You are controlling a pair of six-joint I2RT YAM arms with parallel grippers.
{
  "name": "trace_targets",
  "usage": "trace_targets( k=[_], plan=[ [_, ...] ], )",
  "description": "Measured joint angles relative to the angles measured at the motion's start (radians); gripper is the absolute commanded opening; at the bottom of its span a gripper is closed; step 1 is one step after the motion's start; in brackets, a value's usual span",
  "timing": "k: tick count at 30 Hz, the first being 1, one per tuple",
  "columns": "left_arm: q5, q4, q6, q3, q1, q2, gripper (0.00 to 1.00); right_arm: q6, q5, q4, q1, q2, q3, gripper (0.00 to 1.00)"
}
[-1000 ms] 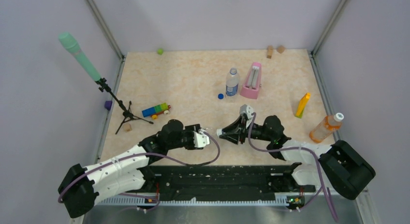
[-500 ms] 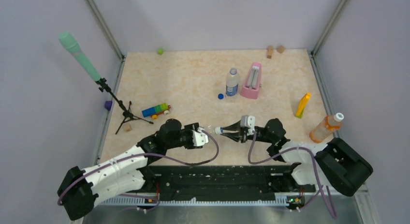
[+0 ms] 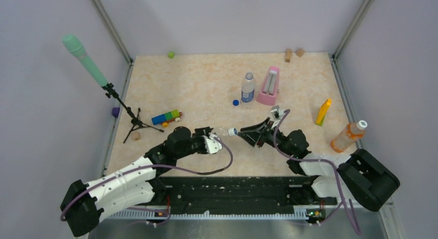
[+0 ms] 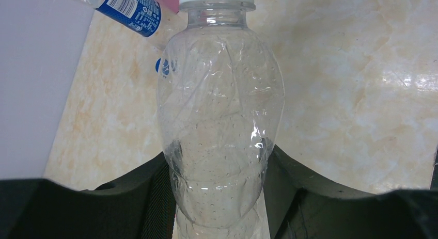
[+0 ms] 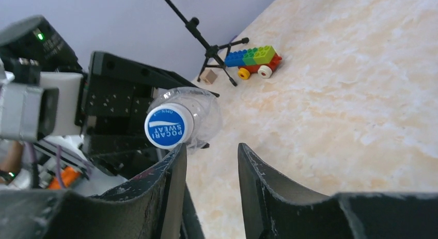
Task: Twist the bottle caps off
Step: Unscrew the bottle cap from the plastic bottle.
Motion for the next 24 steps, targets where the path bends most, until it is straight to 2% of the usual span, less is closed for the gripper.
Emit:
trace_targets(
  k=[4,10,16,24],
  plan=[
    [-0.012,0.003,0.017,-0.002,0.0,-0.003,0.0,0.138,0.041,-0.08,0.0,-0.075,-0.007,0.5],
    [-0.016,0.007,0.041,-0.027,0.0,-0.016,0.0,0.231,0.082,-0.351,0.0,-0.241,0.026,0.62],
    [-0.021,0.007,0.051,-0.032,0.0,-0.02,0.0,0.29,0.142,-0.468,0.0,-0.388,0.027,0.63],
    [-0.021,0.01,0.055,-0.039,0.0,-0.032,0.0,0.327,0.16,-0.6,0.0,-0.415,0.028,0.64]
  ],
)
